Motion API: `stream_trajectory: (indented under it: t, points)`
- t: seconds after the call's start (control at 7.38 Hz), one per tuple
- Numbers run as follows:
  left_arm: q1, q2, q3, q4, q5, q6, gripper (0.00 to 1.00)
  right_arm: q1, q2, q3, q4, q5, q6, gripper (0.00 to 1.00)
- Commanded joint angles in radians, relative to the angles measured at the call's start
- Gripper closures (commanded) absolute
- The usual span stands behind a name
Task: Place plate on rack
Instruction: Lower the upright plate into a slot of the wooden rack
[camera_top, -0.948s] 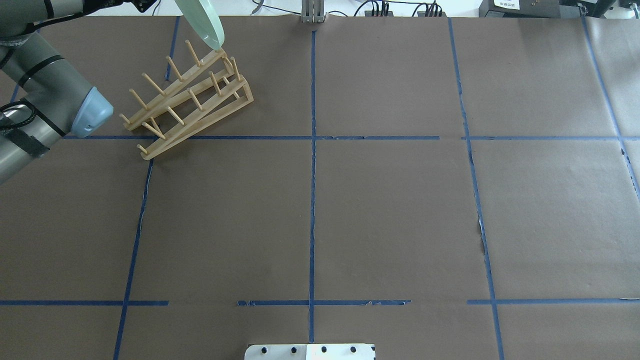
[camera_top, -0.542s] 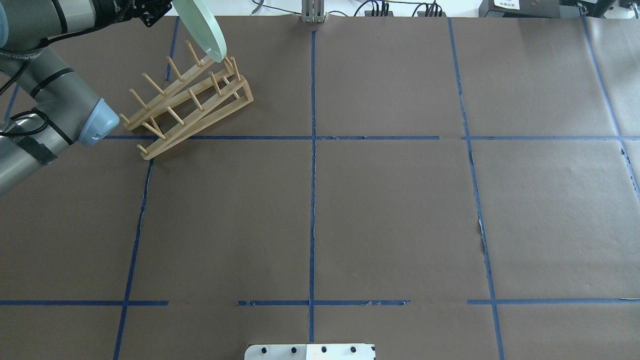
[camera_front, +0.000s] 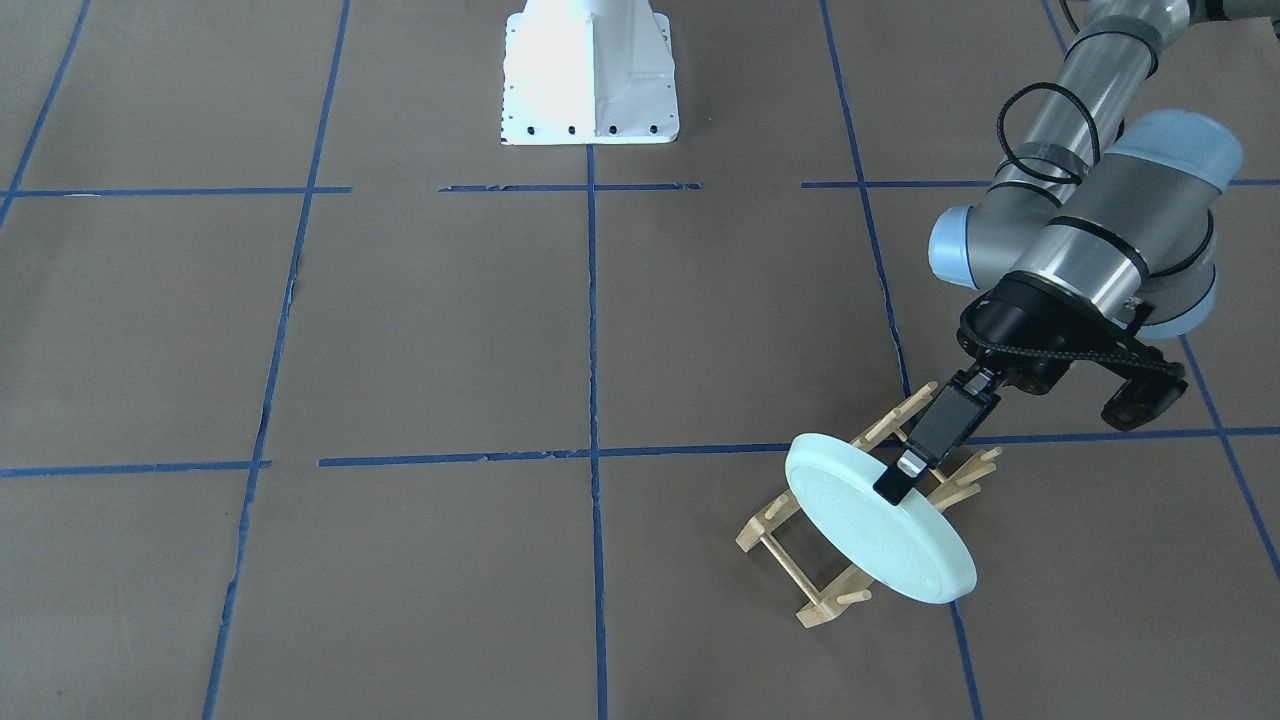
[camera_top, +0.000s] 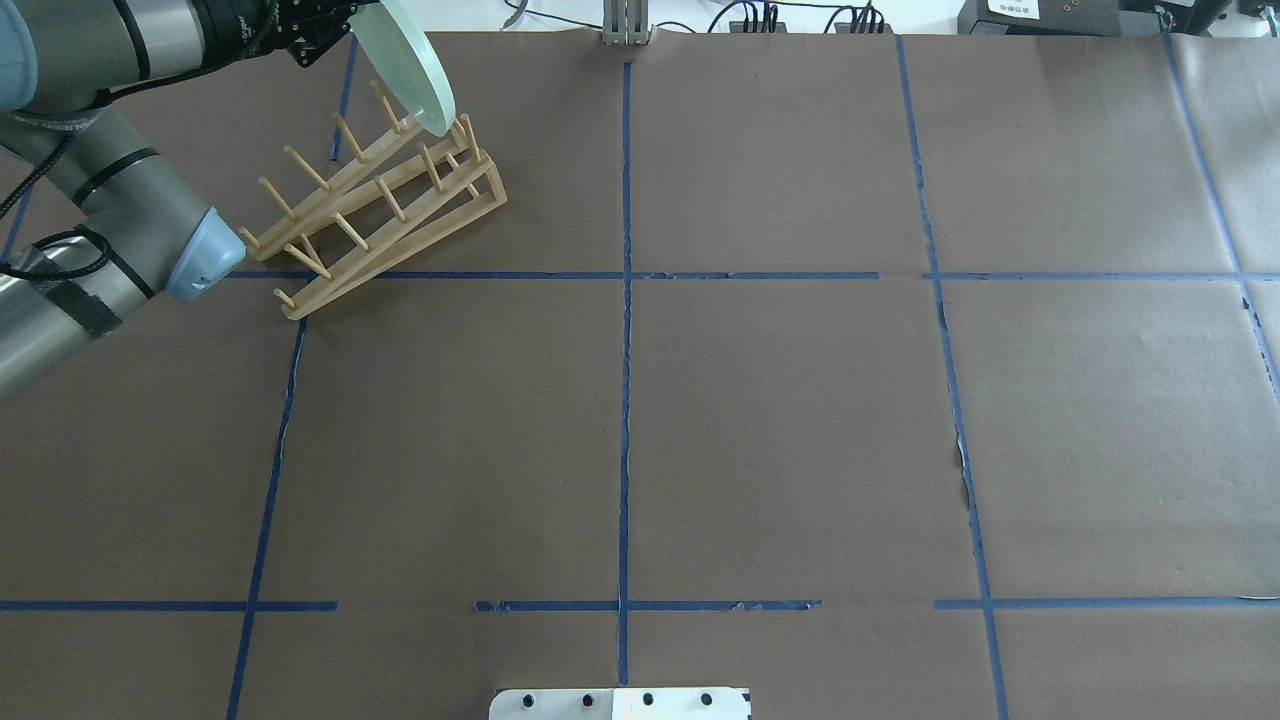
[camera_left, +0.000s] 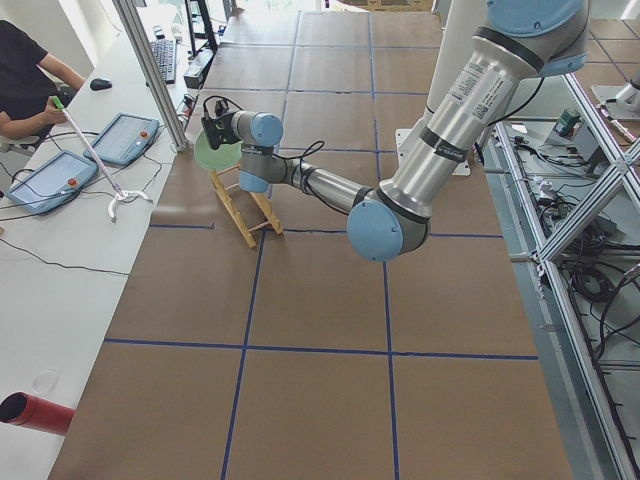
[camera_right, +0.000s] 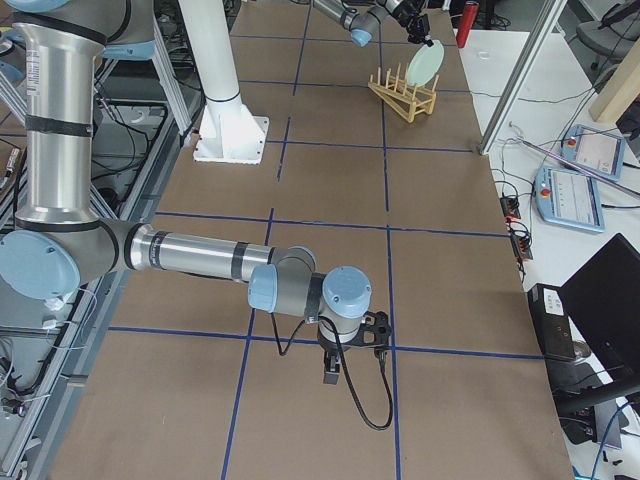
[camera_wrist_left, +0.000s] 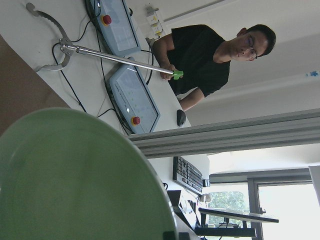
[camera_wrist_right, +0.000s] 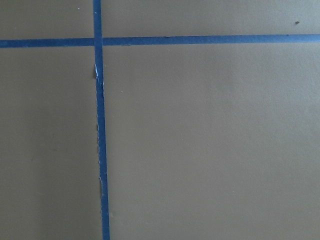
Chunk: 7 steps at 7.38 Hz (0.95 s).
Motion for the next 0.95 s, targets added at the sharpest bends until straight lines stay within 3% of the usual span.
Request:
stream_trajectory:
  t: [0.0, 0.81]
  points:
    - [0.013, 0.002, 0.029, -0.024, 0.004, 0.007, 1.00, 0.001, 0.000, 0.001, 0.000, 0.000, 0.000, 0.00]
    - [0.051, 0.003, 0.055, -0.022, 0.006, 0.070, 1.00, 0.000, 0.000, 0.001, 0.000, 0.000, 0.000, 0.00]
